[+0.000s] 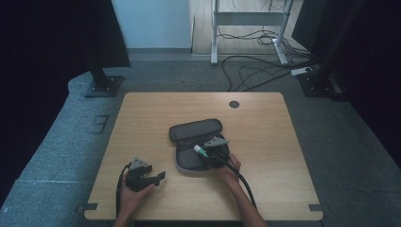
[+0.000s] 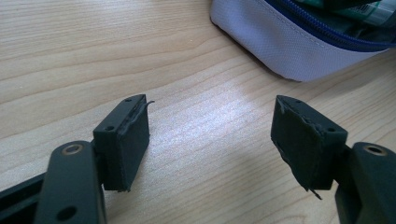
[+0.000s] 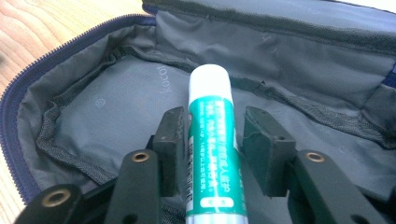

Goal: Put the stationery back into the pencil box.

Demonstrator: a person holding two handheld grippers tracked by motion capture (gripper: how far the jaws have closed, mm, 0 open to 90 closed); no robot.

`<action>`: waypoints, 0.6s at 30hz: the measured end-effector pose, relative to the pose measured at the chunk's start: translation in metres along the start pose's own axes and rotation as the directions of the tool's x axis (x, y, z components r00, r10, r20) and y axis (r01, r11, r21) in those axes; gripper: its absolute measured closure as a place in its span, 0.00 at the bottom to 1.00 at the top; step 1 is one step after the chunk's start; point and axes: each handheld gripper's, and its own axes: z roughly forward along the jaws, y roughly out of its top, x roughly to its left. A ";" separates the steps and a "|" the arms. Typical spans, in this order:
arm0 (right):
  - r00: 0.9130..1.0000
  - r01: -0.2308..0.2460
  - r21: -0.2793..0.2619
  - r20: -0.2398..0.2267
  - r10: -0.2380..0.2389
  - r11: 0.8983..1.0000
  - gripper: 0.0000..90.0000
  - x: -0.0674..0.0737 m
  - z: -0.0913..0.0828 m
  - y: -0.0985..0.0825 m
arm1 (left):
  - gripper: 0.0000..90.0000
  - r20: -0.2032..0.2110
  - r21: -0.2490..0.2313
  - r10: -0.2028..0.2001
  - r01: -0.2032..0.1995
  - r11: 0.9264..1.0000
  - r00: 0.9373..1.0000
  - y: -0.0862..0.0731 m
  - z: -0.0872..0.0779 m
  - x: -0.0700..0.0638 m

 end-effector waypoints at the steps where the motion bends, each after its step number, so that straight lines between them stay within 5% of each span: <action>1: 1.000 -0.004 -0.004 0.005 0.004 1.000 0.61 0.000 0.000 0.000 | 0.32 0.000 0.000 0.000 0.000 1.000 1.000 0.000 0.000 0.000; 9: 0.999 -0.048 -0.061 0.012 0.049 0.997 0.45 -0.001 -0.007 0.001 | 0.32 0.001 0.000 0.001 -0.001 1.000 1.000 0.000 0.000 0.000; 18: 0.997 -0.070 -0.135 0.005 0.072 0.988 0.39 0.003 -0.025 0.001 | 0.32 0.003 -0.001 0.003 -0.003 1.000 1.000 0.000 0.000 0.000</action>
